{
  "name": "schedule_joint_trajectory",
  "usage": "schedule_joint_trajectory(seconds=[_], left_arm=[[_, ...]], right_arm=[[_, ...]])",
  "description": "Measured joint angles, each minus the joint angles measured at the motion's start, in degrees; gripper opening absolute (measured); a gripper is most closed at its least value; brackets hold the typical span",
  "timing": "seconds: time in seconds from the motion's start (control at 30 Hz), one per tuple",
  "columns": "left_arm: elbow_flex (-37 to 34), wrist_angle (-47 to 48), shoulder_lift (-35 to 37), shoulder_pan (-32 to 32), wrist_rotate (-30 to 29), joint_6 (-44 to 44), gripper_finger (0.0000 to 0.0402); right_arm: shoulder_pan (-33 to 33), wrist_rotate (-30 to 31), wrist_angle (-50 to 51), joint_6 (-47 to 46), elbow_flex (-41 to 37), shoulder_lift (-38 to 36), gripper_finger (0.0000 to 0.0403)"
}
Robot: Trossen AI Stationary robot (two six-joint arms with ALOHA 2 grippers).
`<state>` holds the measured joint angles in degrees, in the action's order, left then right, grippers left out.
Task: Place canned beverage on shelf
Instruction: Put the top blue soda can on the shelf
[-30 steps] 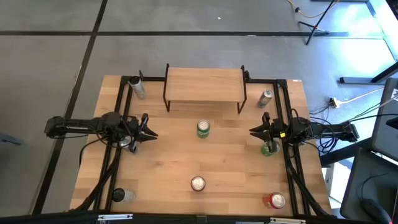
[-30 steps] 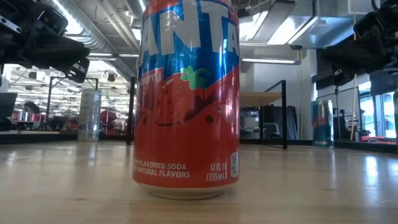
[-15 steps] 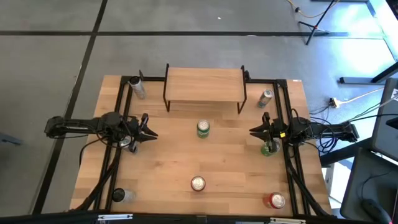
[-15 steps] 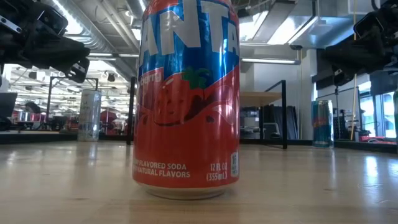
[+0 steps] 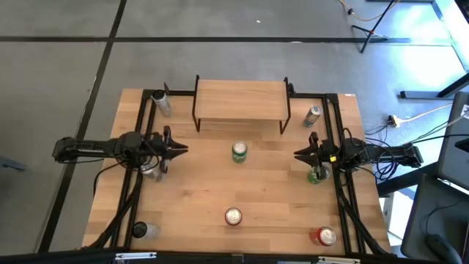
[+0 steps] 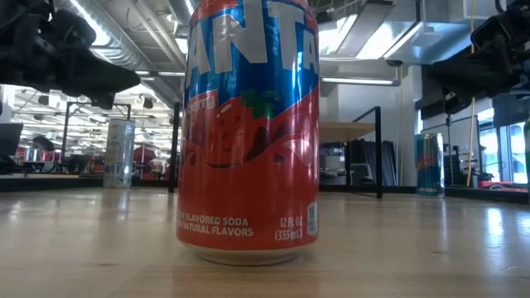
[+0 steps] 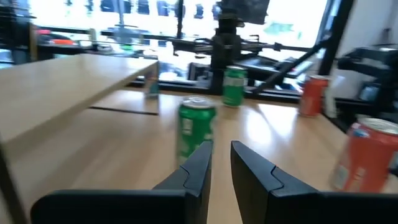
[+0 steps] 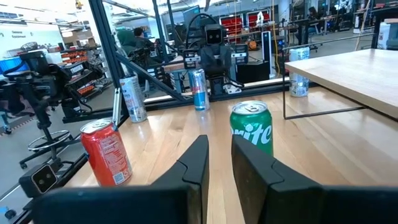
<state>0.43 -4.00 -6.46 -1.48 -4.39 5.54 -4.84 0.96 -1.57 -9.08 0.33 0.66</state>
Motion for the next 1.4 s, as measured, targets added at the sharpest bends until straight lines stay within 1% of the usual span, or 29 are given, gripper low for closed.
schedule_joint_trajectory(seconds=[0.1, 0.17, 0.33, 0.4, 0.5, 0.63, 0.7, 0.77, 0.83, 0.93, 1.07, 1.2, 1.4], left_arm=[[0.02, -0.60, 0.00, 0.00, -3.76, -0.13, 0.0053], [0.00, -0.79, 0.00, 0.00, -5.22, -0.09, 0.0053], [0.02, -9.11, 0.00, 0.00, -5.86, -0.43, 0.0053], [0.02, -13.67, 0.00, 0.00, -6.71, -0.33, 0.0053], [0.02, -19.57, 0.00, 0.01, -7.52, 3.18, 0.0053], [0.01, -22.76, 0.01, 0.00, -10.37, 4.44, 0.0053], [0.00, -23.76, 0.00, 0.02, -11.35, 4.87, 0.0053], [0.01, -24.85, 0.00, 0.02, -11.46, 4.77, 0.0053], [0.02, -25.80, 0.00, 0.02, -12.02, 4.03, 0.0053], [0.11, -25.83, -0.02, -0.01, -15.82, 4.53, 0.0053], [0.15, -25.58, -0.35, -0.02, -16.48, 4.44, 0.0053], [0.17, -25.48, -0.47, 0.00, -17.25, 4.44, 0.0053], [0.17, -25.04, -0.66, 0.00, -18.45, 4.83, 0.0053]], right_arm=[[-0.02, -0.07, -2.39, -1.46, -0.02, 0.01, 0.0058], [0.00, 1.87, -6.00, -3.84, -0.02, -0.08, 0.0058], [0.00, 15.53, -12.18, -21.60, -0.01, 0.33, 0.0058], [-0.02, 19.73, -13.20, -27.07, 0.24, 0.31, 0.0058], [0.00, 25.53, -15.53, -32.84, 0.56, 0.34, 0.0058], [0.00, 37.16, -20.96, -33.34, 0.66, 0.36, 0.0058], [0.03, 39.52, -23.35, -29.90, 0.73, 0.36, 0.0058], [0.02, 40.43, -23.36, -28.08, 1.44, 0.39, 0.0058], [0.00, 42.29, -19.87, -27.85, 3.53, 1.21, 0.0058], [0.00, 45.89, -11.36, -26.90, 8.30, 3.88, 0.0058], [0.01, 49.97, 0.03, -26.22, 15.95, 9.82, 0.0058], [0.00, 56.65, 13.18, -24.85, 24.64, 16.53, 0.0058], [0.42, 68.61, 23.30, -14.06, 35.06, 25.45, 0.0058]])
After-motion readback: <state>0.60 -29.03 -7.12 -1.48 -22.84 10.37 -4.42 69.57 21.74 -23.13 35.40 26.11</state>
